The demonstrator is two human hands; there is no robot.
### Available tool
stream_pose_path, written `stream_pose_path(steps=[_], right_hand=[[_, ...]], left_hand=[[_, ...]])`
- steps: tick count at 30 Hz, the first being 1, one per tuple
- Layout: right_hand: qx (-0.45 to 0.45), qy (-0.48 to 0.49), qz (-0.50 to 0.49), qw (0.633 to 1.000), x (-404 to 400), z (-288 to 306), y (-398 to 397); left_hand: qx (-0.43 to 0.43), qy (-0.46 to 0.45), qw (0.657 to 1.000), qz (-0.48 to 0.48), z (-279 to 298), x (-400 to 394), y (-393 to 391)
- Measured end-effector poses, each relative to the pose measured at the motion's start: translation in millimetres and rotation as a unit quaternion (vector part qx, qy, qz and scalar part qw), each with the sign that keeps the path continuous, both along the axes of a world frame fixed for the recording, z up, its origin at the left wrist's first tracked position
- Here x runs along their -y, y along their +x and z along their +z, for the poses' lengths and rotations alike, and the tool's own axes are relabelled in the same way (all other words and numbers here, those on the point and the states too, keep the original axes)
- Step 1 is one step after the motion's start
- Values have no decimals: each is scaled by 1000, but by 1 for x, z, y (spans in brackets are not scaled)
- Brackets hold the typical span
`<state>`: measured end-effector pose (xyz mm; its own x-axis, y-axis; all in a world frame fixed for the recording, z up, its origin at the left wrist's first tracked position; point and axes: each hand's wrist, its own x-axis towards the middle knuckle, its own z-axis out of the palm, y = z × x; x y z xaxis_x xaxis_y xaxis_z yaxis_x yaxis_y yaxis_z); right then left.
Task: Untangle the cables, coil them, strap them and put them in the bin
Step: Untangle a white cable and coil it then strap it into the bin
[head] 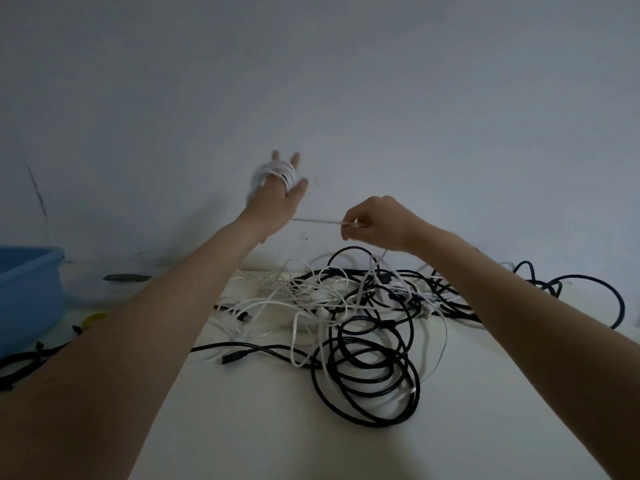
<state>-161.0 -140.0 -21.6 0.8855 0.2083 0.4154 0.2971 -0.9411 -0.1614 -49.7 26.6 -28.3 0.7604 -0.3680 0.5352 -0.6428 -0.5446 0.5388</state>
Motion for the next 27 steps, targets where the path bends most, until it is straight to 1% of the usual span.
stream_pose_path(steps=[1, 2, 4, 6, 9, 12, 14, 15, 16, 18, 19, 21, 22, 23, 24, 25, 27], right_hand=[[23, 13, -4, 1000, 2, 5, 1], [47, 34, -9, 998, 3, 10, 1], [87, 72, -22, 993, 7, 20, 1], [112, 75, -39, 990, 13, 25, 1], [128, 70, -68, 987, 20, 28, 1], [156, 118, -100, 976, 19, 28, 3], [148, 158, -108, 970, 17, 27, 5], [121, 167, -118, 971, 15, 26, 5], [81, 171, -127, 974, 15, 23, 6], [-10, 197, -121, 973, 16, 15, 5], [-49, 221, -105, 968, 14, 11, 4], [-94, 261, -72, 958, 12, 3, 3], [-108, 260, -67, 957, 10, -1, 3], [-121, 242, -70, 960, 10, -5, 3], [-134, 211, -77, 965, 9, -8, 3], [-141, 174, -84, 971, 9, -11, 2], [-127, 131, -78, 980, 9, -11, 1]], left_hand=[[-14, 60, 998, -20, -6, 0, -5], [-55, 94, 993, -53, -11, 0, -11], [-162, 110, 974, -111, -21, -1, -26], [-234, 114, 955, -142, -28, -6, -38], [-264, 144, 936, -184, -26, -6, -48], [-309, 118, 904, -270, -17, 4, -57], [-355, 66, 872, -330, -4, 9, -65], [-376, 29, 856, -353, 2, 11, -69], [-385, -6, 843, -375, 8, 12, -71], [-373, -69, 827, -415, 16, 14, -74], [-369, -115, 816, -429, 19, 15, -74], [-396, -231, 769, -445, 26, 15, -74], [-409, -295, 746, -435, 30, 16, -73], [-411, -354, 734, -409, 34, 17, -71], [-405, -404, 732, -370, 38, 16, -66], [-389, -439, 739, -332, 41, 14, -61], [-349, -454, 778, -259, 40, 9, -48]])
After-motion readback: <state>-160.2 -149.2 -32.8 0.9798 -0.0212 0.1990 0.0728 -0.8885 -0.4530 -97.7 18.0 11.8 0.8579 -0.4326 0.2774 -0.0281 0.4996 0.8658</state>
